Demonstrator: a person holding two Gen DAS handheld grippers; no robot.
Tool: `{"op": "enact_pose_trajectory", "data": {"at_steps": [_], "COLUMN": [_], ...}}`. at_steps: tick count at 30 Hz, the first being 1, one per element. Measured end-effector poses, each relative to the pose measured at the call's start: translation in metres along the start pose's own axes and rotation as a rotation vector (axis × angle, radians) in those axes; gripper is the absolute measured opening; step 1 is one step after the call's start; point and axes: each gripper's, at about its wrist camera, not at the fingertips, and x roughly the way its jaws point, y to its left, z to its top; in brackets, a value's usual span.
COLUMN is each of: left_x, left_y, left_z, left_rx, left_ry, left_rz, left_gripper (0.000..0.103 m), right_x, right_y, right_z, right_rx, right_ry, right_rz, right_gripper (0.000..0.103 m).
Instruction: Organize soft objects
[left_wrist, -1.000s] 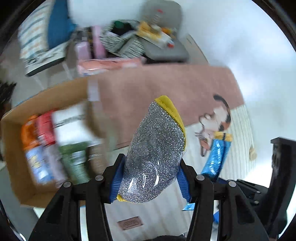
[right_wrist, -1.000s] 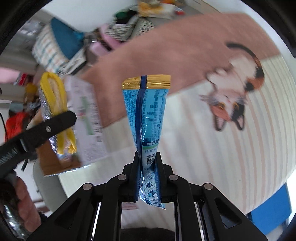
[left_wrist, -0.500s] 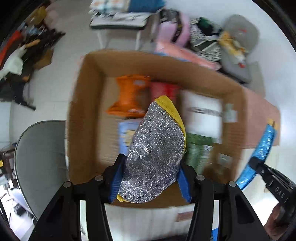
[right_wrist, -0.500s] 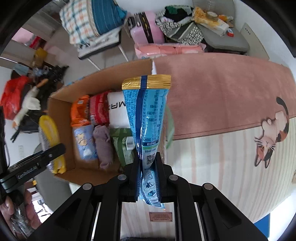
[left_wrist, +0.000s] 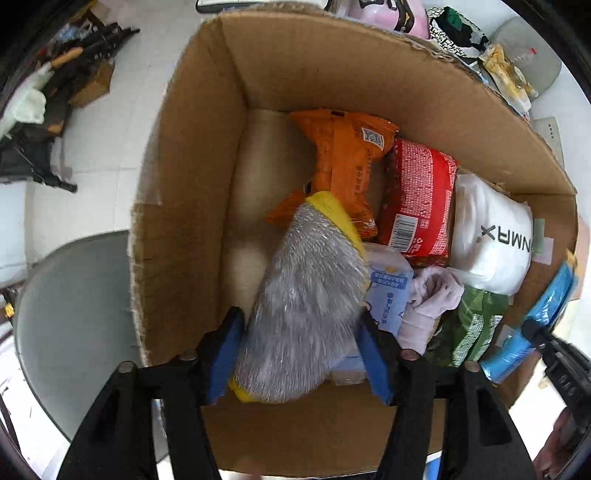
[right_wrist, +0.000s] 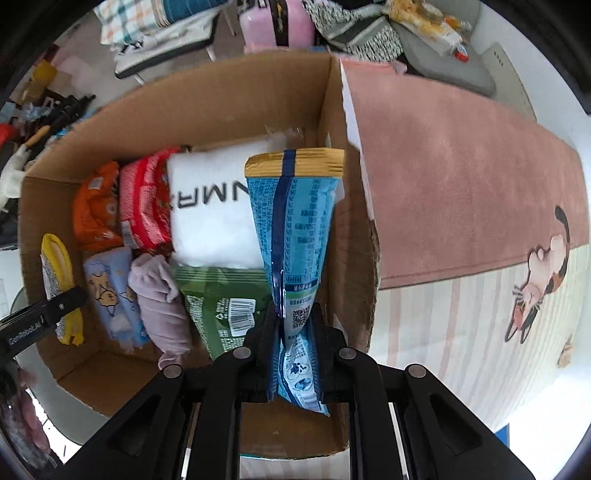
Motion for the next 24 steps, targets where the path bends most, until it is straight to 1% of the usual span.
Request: {"op": "enact_pose_trajectory", "data": {"at_steps": [1, 2, 3, 4, 5, 6, 7, 9, 14, 19, 21, 24], "left_x": [0.000, -0.002, -0.005, -0.007, -0.011, -0.013, -0.016, -0.020, -0.030, -0.030, -0.035, -0.045], "left_y": [0.001, 0.001, -0.001, -0.004, -0.006, -0.008, -0.009, -0.012, -0.021, -0.023, -0.024, -0.026], "left_z": [0.002, 0.002, 0.002, 0.002, 0.001, 0.001, -0.001, -0.006, -0.018, -0.029, -0.033, -0.042], "left_rx": [-0.006, -0.010, 0.000, 0.011, 0.022, 0.030, 0.038, 0.049, 0.076, 0.097, 0.102, 0.107], "left_ry": [0.002, -0.005, -0.021, -0.030, -0.043, -0.049, -0.057, -0.069, -0.108, -0.116, -0.132, -0.171], "left_rz": [-0.024, -0.036, -0.037, -0.026, -0.008, -0.006, -0.009, -0.005, 0.016, 0.007, 0.013, 0.028], "left_gripper": [0.069, 0.078, 0.084, 0.095, 0.098, 0.098, 0.100, 0.102, 0.102, 0.102, 0.102, 0.102], "right_x": [0.003, 0.004, 0.002, 0.001, 0.000, -0.003, -0.005, -0.007, -0.008, -0.007, -0.010, -0.022], "right_y": [0.001, 0.002, 0.004, 0.006, 0.008, 0.011, 0.014, 0.015, 0.017, 0.019, 0.019, 0.014], "right_z": [0.002, 0.002, 0.002, 0.001, 0.002, 0.000, -0.001, -0.002, -0.011, -0.021, -0.025, -0.032], "right_rx": [-0.001, -0.004, -0.014, -0.021, -0.032, -0.044, -0.051, -0.052, -0.061, -0.065, -0.063, -0.063], "right_ry": [0.012, 0.014, 0.010, 0.009, 0.005, -0.005, -0.011, -0.013, -0.032, -0.042, -0.048, -0.087], "right_rz": [0.004, 0.008, 0.034, 0.038, 0.020, 0.005, 0.007, 0.016, 0.020, 0.014, 0.015, 0.004], "right_gripper": [0.025, 0.046, 0.061, 0.067, 0.074, 0.082, 0.084, 0.093, 0.101, 0.101, 0.102, 0.103]}}
